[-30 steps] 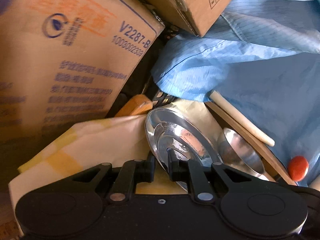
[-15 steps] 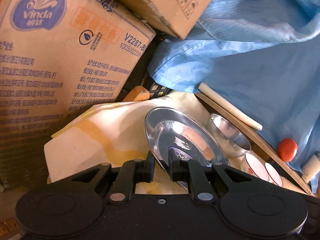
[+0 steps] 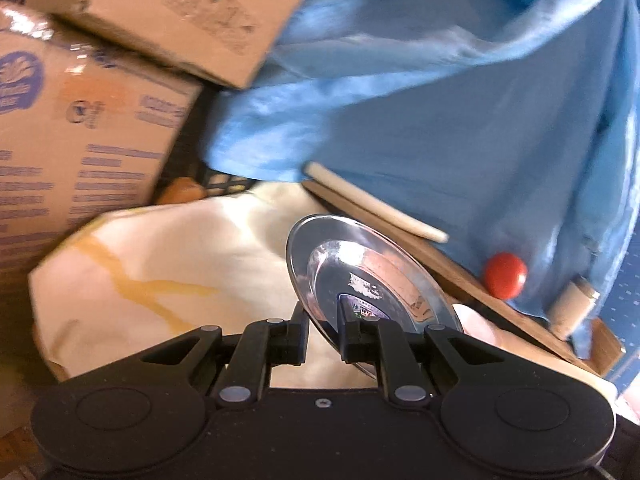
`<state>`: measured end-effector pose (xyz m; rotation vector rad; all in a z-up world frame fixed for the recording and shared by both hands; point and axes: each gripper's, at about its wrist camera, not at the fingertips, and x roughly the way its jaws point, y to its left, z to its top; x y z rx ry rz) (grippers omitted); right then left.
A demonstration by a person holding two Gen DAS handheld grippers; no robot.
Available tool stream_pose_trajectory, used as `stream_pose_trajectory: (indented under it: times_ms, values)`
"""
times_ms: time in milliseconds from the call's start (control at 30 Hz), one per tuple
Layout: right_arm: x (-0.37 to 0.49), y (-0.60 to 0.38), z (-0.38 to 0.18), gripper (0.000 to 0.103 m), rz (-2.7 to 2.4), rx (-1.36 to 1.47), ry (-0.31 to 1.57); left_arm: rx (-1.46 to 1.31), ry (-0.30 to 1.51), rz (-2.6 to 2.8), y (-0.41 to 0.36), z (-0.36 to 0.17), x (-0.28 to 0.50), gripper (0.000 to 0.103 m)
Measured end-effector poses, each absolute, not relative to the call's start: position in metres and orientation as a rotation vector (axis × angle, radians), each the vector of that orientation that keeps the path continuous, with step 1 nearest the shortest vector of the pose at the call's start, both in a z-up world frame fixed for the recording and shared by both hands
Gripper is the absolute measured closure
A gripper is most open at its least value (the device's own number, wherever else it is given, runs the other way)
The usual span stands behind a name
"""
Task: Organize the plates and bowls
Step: 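Lift the logo plate with both grippers and lower it onto the stacked large plates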
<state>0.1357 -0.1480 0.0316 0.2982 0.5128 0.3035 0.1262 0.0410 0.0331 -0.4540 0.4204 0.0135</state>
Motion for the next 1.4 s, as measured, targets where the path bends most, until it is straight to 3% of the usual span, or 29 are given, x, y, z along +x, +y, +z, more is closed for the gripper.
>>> stream_pose_trajectory:
  times_ms: [433,1400]
  values:
    - [0.095,-0.221,0.016,0.077,0.153,0.315,0.49,-0.381,0.494,-0.161,-0.03,0.023,0.123,0.086]
    - [0.08,-0.232,0.001,0.075,0.148,0.284,0.551,-0.301,0.592,-0.177,-0.047,0.01,0.119,0.08]
